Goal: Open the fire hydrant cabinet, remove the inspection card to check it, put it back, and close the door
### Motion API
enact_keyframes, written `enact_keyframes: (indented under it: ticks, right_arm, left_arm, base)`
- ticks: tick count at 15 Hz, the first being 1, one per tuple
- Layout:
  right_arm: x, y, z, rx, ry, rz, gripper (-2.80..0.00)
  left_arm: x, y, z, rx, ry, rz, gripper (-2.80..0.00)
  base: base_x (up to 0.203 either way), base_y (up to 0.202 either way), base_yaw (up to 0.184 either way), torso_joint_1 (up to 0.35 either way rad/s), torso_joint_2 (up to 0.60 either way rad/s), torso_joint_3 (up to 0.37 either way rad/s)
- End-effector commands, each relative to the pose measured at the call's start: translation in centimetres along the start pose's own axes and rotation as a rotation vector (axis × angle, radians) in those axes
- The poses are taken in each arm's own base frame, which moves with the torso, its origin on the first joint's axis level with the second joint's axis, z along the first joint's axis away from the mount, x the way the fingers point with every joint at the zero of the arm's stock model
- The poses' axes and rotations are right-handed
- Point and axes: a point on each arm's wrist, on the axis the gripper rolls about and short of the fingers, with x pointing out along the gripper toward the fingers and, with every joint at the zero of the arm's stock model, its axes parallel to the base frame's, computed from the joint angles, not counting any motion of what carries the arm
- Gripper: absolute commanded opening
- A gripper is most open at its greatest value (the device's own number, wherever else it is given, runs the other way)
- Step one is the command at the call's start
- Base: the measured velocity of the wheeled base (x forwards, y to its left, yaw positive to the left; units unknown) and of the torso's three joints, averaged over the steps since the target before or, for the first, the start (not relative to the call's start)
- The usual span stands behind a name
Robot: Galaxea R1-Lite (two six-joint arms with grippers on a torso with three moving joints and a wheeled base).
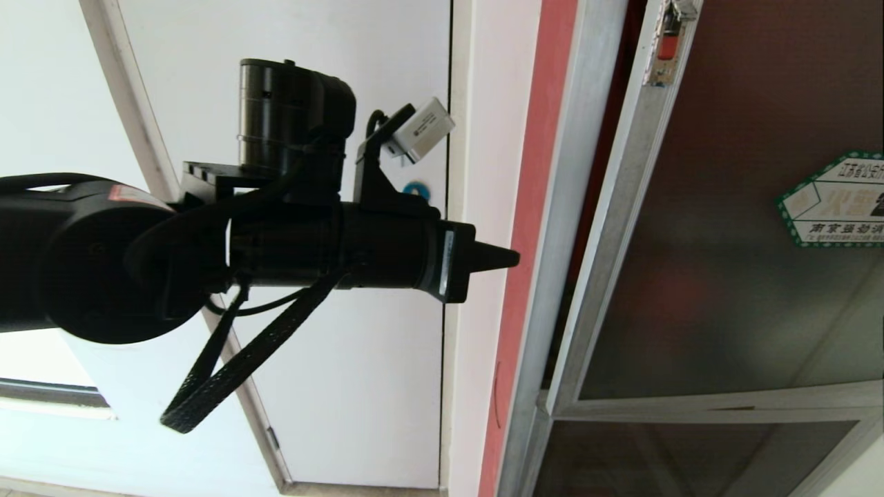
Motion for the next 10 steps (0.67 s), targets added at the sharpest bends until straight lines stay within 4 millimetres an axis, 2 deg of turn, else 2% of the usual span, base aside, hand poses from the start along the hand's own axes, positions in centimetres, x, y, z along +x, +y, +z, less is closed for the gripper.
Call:
enact_keyframes:
  ticks: [1, 4, 10]
  right_arm:
    - [0.0, 0.0, -0.1, 0.000, 0.004, 0.000, -2.80]
    - [0.0, 0.0, 0.0, 0.000, 0.003, 0.000, -2.80]
    - [0.0, 0.0, -0.1, 0.000, 0.004, 0.000, -2.80]
  left_arm:
    - [2.2, 0.8, -0.4, -0.009, 0.023, -0.010, -2.80]
    - [4.2, 1.9, -0.4, -0.009, 0.022, 0.005, -2.80]
    - [6.5, 2.8, 1.2, 0.015, -0.033, 0.008, -2.80]
  base:
    - [0.000, 0.000, 0.000, 0.000, 0.00, 0.000]
    - [0.000, 0.000, 0.000, 0.000, 0.00, 0.000]
    - [0.000, 0.000, 0.000, 0.000, 0.00, 0.000]
